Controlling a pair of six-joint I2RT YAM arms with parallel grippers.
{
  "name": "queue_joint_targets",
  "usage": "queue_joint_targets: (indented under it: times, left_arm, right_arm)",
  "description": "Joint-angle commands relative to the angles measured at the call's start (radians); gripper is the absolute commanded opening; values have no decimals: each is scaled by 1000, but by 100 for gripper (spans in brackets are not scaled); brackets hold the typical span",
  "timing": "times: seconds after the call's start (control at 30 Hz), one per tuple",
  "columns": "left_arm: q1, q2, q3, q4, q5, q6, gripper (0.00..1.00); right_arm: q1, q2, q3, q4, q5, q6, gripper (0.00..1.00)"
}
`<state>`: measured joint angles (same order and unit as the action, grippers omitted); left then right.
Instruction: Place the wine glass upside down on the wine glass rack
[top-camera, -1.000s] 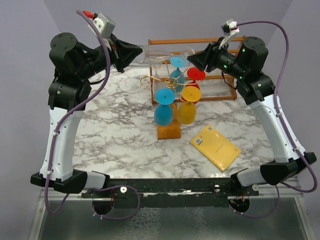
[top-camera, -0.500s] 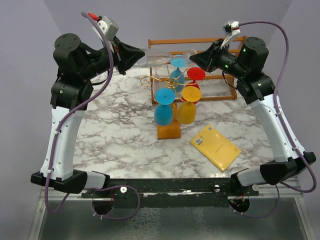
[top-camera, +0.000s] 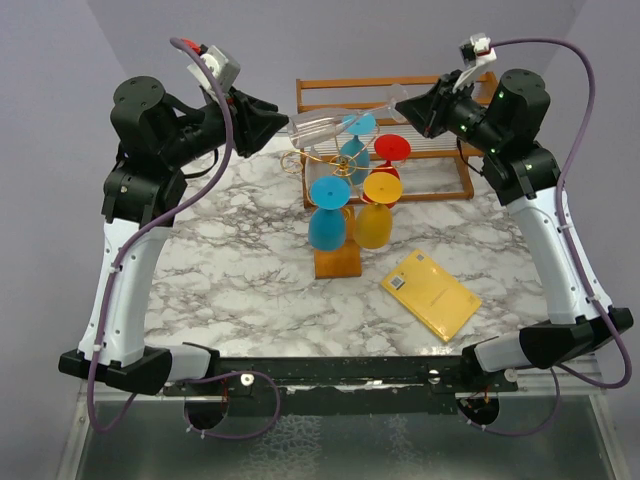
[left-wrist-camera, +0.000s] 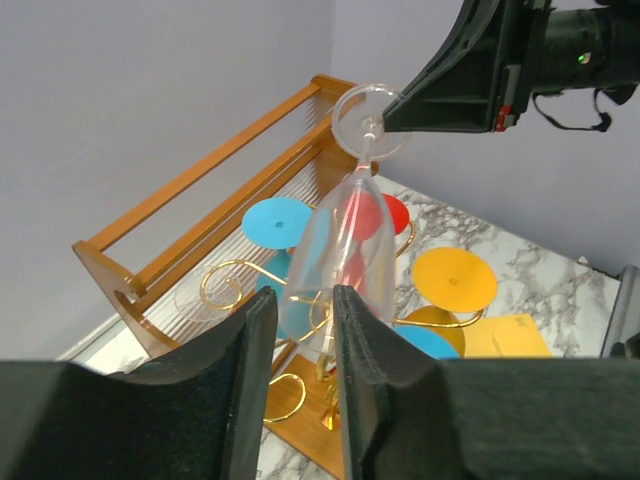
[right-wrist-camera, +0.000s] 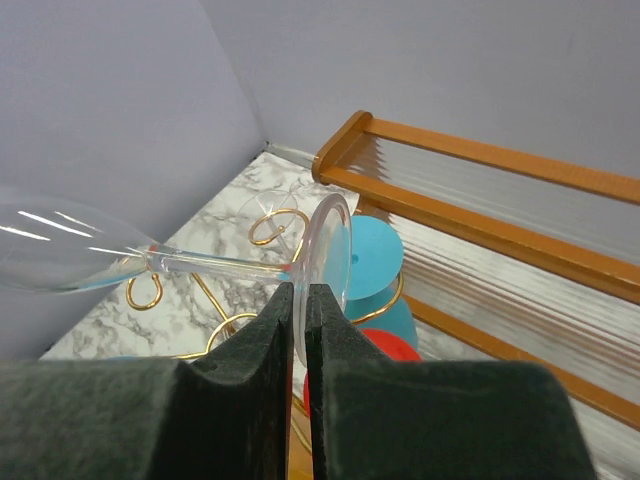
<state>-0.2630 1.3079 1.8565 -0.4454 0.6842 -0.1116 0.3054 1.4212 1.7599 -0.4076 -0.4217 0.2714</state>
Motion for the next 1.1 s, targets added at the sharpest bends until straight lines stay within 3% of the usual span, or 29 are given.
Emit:
queue_joint_targets:
  times: [0.0, 0.2, 0.4, 0.67, 0.9, 1.07]
  left_arm:
    - [8, -41, -12, -29, -77, 70, 35]
    - [14, -70, 10, -87, -240, 169, 47]
    - [24, -104, 2, -99, -489, 247, 60]
    - [48, -115, -49, -65, -730, 287, 84]
    - [76, -97, -72, -17, -857, 287, 98]
    - [131, -79, -84, 5, -848, 241, 99]
  right_arm:
    - [-6, -22, 75, -5, 49, -68, 1]
    - [-5, -4, 146, -34, 27, -128, 1]
    - [-4, 25, 217, -83, -23, -191, 1]
    - [8, 55, 263, -123, -129, -230, 1]
    - [108, 69, 290, -152, -110, -304, 1]
    - [227, 84, 293, -182, -50, -389, 1]
